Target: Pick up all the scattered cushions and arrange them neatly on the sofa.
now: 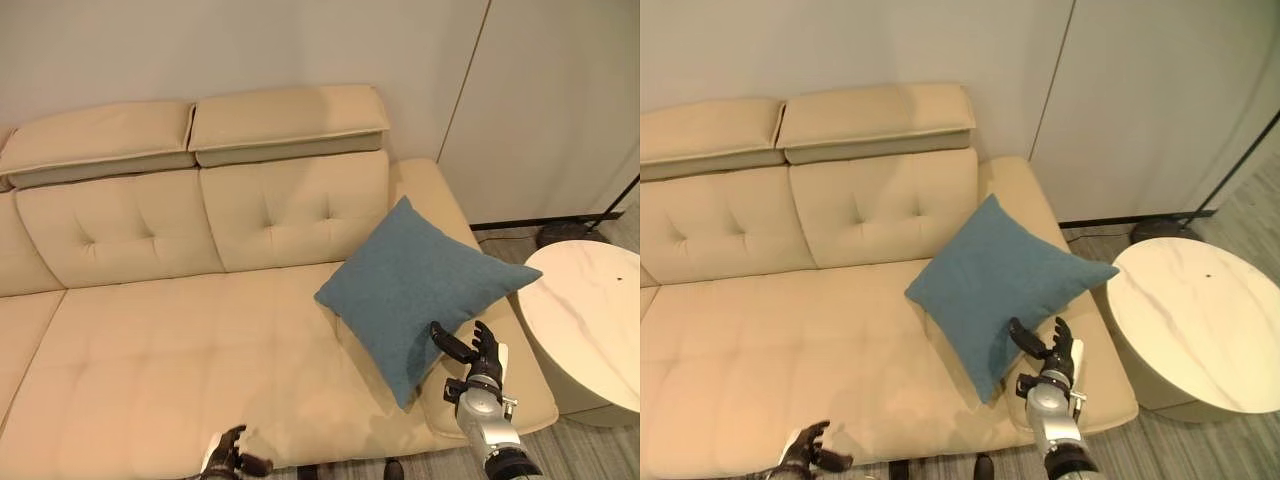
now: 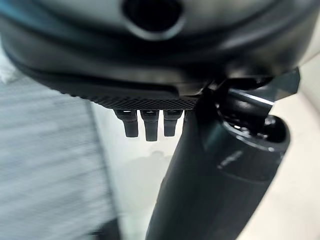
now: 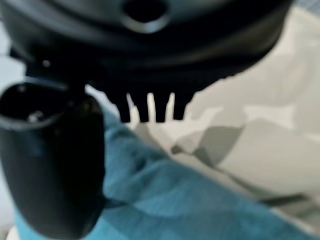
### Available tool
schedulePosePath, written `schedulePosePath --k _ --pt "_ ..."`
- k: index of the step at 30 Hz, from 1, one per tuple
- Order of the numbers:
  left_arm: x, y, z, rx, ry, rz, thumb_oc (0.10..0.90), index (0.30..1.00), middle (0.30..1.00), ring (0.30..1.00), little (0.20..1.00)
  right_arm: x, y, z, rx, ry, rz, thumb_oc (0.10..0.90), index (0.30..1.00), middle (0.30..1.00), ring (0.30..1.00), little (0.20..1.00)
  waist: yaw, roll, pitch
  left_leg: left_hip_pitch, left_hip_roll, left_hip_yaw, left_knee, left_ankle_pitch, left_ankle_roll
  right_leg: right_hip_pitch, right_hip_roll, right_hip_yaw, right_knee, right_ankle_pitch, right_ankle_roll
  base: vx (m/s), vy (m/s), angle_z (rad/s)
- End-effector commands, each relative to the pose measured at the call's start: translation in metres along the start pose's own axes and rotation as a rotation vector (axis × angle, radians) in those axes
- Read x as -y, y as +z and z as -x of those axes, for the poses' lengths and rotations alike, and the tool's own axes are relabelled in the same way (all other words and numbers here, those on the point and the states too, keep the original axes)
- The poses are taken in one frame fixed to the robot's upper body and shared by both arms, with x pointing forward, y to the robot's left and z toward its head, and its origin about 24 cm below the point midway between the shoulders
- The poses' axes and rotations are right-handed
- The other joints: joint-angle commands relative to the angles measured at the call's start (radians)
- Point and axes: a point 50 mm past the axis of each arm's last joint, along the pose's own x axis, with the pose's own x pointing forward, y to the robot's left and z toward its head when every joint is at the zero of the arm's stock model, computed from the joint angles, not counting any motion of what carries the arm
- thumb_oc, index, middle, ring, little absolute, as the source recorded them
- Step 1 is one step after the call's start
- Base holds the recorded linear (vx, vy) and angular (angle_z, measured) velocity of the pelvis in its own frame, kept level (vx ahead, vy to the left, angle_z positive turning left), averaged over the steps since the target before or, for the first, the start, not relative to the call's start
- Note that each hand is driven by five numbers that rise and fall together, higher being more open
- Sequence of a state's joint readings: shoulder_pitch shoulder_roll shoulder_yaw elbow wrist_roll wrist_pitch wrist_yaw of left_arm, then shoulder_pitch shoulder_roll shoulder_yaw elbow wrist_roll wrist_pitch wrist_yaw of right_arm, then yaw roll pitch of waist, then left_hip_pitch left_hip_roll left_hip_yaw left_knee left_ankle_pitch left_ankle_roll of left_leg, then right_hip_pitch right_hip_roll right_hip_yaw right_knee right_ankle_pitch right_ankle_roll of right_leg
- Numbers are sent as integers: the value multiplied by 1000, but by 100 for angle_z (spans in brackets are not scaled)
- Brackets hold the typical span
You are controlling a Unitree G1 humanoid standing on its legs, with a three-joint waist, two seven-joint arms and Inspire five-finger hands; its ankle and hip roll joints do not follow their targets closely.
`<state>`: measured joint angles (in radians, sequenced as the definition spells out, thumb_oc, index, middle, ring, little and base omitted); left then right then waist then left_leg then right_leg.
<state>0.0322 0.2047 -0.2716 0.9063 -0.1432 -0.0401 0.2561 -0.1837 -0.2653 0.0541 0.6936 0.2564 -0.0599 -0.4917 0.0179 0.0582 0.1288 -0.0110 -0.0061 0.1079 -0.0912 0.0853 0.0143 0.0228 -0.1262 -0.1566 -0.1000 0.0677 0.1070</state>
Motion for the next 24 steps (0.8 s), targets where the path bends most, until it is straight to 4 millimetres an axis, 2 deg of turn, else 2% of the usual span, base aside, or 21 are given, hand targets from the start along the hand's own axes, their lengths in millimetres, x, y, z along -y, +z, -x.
schedulePosePath --k 1,2,3,4,5,6,7,8,9,10,11,12,13,14,15,16,17,18,24 --pt "-15 80 -11 297 92 111 800 900 900 900 900 -9 72 -13 258 4 -133 800 900 900 900 900 27 -20 43 58 -10 -37 4 -173 -20 27 -32 -44 13 -60 44 -22 7 3" --pt "-26 123 -8 451 120 145 800 900 900 900 900 -18 77 -11 272 49 -137 800 900 900 900 900 26 -22 53 43 -8 -38 4 -168 -21 12 -29 -41 13 -58 45 0 0 0" --pt "-26 123 -8 451 121 145 800 900 900 900 900 -19 78 -11 273 50 -138 800 900 900 900 900 26 -23 53 42 -8 -38 4 -168 -21 11 -29 -41 13 -58 45 -55 12 -4" --pt "-34 162 -2 582 141 169 800 900 900 900 900 -29 88 -9 301 93 -147 800 900 900 900 900 24 -26 65 21 -6 -37 4 -161 -22 -10 -27 -37 13 -54 44 -62 7 -4" --pt "-39 182 2 647 161 187 800 900 900 900 900 -35 93 -7 317 116 -158 800 900 900 900 900 23 -29 71 8 -4 -35 4 -157 -22 -22 -26 -34 13 -51 44 -63 7 -6" --pt "-40 182 2 648 162 187 800 900 900 900 900 -36 94 -7 318 117 -159 800 900 900 900 900 23 -30 71 6 -4 -35 5 -157 -22 -24 -26 -33 13 -51 44 -102 0 -9" --pt "-48 219 13 769 188 202 800 900 900 900 900 -46 104 -3 346 161 -176 800 900 900 900 900 16 -37 84 -27 0 -32 15 -152 -22 -53 -24 -24 13 -45 43 -74 -2 -16" --pt "-48 219 13 769 188 202 800 900 900 900 900 -46 104 -3 346 161 -176 800 900 900 900 900 16 -37 84 -27 0 -32 15 -152 -22 -53 -24 -24 13 -45 43 -144 4 -23" --pt "-53 252 25 879 205 204 800 900 900 900 900 -57 115 1 382 216 -178 800 900 900 900 900 7 -46 100 -65 4 -27 32 -149 -24 -84 -23 -15 13 -36 42 -72 6 -19" --pt "-53 252 25 880 206 205 800 900 900 900 900 -57 115 1 383 216 -179 800 900 900 900 900 7 -47 100 -68 4 -27 34 -150 -24 -86 -23 -14 13 -35 42 -127 27 -17" --pt "-59 276 32 945 226 193 800 900 900 900 900 -66 126 5 416 255 -183 800 900 900 900 900 -3 -54 109 -108 4 -21 52 -148 -24 -118 -23 -2 13 -24 42 -91 34 -16" --pt "-62 289 37 978 236 184 800 900 900 900 900 -71 134 7 439 277 -184 800 900 900 900 900 -9 -60 112 -137 3 -16 68 -149 -24 -142 -25 5 14 -15 42 -89 34 -20" --pt "-62 289 37 978 236 184 800 900 900 900 900 -71 134 7 440 277 -184 800 900 900 900 900 -9 -60 112 -138 3 -16 69 -149 -24 -144 -25 5 14 -15 42 -64 39 -24" --pt "-69 305 42 1010 251 179 800 900 900 900 900 -77 143 9 464 307 -191 800 900 900 900 900 -20 -64 118 -170 6 -7 88 -153 -25 -172 -25 14 20 -7 43 -37 27 -24" --pt "-69 305 42 1011 251 179 800 900 900 900 900 -77 143 9 465 307 -191 800 900 900 900 900 -20 -65 116 -175 5 -7 88 -150 -25 -177 -26 14 19 -4 43 -66 63 -22" --pt "-80 322 46 1030 276 171 800 900 900 900 900 -82 156 11 496 326 -192 800 900 900 900 900 -35 -69 127 -210 8 2 114 -156 -24 -210 -27 27 30 7 44 -36 36 -22" --pt "-80 322 46 1031 276 171 800 900 900 900 900 -82 156 11 496 326 -192 800 900 900 900 900 -34 -69 126 -213 8 3 116 -157 -24 -212 -27 28 30 7 44 -54 82 -25" --pt "-93 335 50 1041 297 174 800 900 900 900 900 -84 165 10 514 334 -184 800 900 900 900 900 -45 -71 134 -250 7 13 149 -162 -23 -242 -32 40 38 16 45 -24 71 -25" --pt "-109 357 60 1077 301 199 800 900 900 900 900 -85 179 13 558 354 -204 800 900 900 900 900 -76 -66 154 -299 -1 38 179 -173 -20 -289 -41 64 44 31 51 -6 77 -19"
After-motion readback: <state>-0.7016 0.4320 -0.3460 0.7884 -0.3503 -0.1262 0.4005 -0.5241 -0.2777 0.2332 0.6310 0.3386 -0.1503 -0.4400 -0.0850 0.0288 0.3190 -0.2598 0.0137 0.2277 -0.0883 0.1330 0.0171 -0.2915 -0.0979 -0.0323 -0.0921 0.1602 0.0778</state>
